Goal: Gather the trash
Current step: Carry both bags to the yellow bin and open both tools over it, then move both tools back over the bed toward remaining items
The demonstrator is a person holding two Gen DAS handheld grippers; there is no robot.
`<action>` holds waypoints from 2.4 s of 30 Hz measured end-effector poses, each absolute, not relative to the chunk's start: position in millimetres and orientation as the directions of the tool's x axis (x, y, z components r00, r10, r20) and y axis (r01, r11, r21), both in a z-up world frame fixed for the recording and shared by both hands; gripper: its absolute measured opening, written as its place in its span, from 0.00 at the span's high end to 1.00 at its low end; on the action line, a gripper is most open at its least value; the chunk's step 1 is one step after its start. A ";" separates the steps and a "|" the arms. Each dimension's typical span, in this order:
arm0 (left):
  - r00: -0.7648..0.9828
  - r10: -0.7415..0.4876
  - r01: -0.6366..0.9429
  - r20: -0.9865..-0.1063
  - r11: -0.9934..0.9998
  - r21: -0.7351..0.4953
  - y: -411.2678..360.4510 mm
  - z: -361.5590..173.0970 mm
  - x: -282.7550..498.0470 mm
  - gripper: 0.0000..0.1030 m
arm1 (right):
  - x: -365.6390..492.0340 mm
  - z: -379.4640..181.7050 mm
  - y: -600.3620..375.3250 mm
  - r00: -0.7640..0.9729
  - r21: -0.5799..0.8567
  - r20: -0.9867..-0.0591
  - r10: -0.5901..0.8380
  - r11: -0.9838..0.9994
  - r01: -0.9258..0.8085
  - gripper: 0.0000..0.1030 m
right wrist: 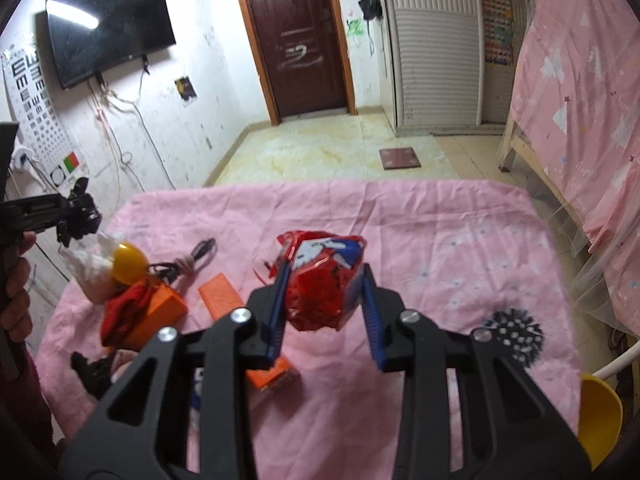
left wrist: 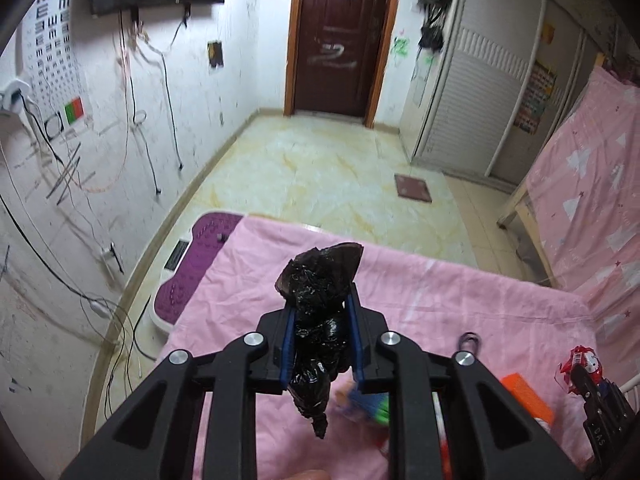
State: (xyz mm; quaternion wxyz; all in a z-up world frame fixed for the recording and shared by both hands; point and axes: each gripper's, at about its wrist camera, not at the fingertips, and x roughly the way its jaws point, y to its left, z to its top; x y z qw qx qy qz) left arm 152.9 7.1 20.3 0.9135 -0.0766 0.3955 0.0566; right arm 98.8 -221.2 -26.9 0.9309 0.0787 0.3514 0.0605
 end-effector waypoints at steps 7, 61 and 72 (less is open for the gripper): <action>0.722 -0.064 -0.041 -0.689 0.990 -0.135 -35.6 54.9 123.0 0.86 | 57.9 -6.9 -256.9 0.801 0.201 -0.588 0.115 0.980 0.007 0.69; 0.358 -0.532 0.727 -0.767 0.675 -0.129 -443.8 38.2 -18.4 0.41 | -127.9 -49.6 -497.1 0.760 0.270 -0.600 -0.250 0.831 0.486 0.50; 0.401 -0.530 0.665 -0.747 0.729 -0.160 -393.4 50.1 2.0 0.41 | -101.2 -39.7 -450.8 0.782 0.238 -0.595 -0.184 0.889 0.390 0.40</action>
